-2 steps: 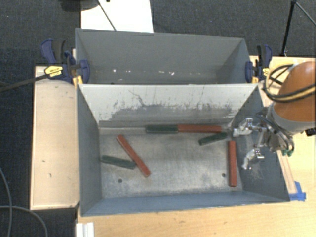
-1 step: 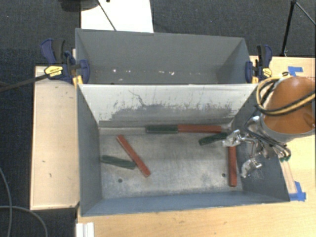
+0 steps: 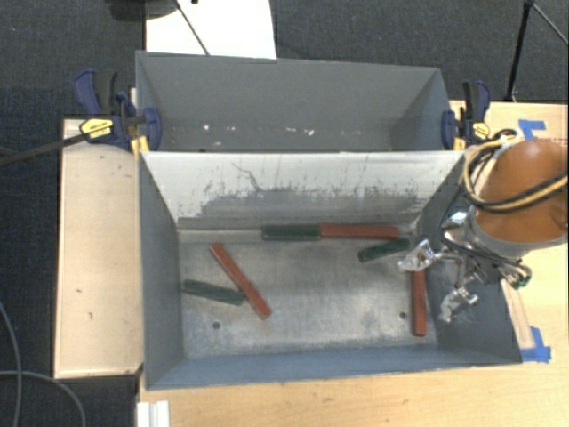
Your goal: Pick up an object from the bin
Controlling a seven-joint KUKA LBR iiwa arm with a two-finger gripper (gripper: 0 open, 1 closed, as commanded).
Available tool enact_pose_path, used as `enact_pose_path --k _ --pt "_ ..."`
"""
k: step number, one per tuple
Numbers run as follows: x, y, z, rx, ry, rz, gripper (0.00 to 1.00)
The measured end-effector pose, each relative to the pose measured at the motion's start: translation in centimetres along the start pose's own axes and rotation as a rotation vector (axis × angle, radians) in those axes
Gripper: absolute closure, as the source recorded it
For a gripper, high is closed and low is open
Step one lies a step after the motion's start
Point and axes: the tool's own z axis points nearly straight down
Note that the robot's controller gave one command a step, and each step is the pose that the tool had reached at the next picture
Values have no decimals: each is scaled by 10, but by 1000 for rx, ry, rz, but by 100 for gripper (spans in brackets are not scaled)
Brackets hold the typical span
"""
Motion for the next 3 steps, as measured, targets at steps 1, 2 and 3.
enact_pose_path --k 1,2,3 --pt "-14 3 -21 5 -5 -110 0" --pt "-12 7 21 2 -2 -165 0" --pt "-5 -1 26 6 -8 -429 100"
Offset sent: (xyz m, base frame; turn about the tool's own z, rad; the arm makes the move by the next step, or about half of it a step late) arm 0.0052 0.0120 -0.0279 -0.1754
